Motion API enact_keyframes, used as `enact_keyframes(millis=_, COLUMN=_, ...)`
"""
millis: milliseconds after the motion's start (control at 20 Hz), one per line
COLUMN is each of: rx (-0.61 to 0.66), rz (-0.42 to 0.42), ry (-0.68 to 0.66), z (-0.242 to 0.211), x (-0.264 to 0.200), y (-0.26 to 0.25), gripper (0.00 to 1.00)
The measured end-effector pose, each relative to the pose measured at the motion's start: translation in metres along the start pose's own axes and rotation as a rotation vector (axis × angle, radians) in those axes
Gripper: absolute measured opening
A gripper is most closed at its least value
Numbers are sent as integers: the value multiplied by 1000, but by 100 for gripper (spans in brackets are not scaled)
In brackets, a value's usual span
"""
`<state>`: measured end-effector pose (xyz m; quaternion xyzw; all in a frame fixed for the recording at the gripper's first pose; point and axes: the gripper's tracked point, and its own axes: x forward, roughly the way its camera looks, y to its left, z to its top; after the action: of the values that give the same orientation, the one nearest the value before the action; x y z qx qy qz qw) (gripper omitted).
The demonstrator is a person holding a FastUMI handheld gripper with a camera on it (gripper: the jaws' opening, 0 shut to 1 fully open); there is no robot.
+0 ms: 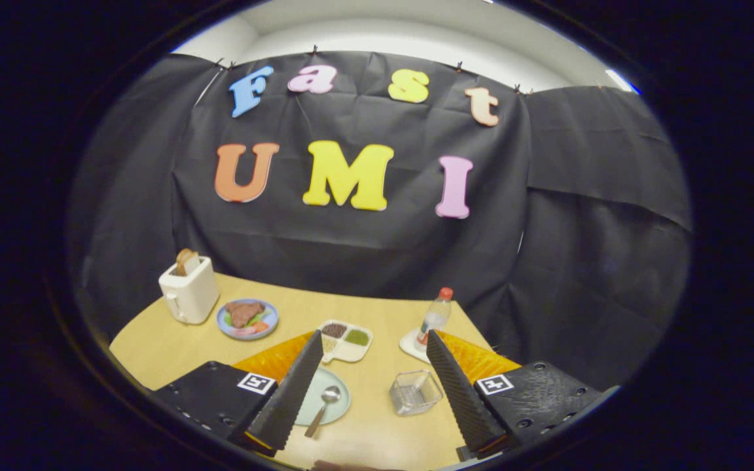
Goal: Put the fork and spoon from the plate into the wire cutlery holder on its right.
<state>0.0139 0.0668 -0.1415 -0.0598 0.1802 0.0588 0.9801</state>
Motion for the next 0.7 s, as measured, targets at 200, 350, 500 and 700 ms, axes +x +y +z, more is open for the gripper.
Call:
enact_keyframes(millis=200, rx=-22, rz=82, ry=180, z=-68, x=13, y=28, gripper=96)
enact_keyframes(millis=350, rx=-31, rz=131, ry=319, z=-114, x=20, y=46, gripper=96)
enact_keyframes(millis=500, rx=-47, rz=165, ry=446, z=-156, x=21, y=58, gripper=96)
enact_keyframes(millis=700, rx=-17, rz=167, ry=608, z=-197, x=24, y=67, gripper=96)
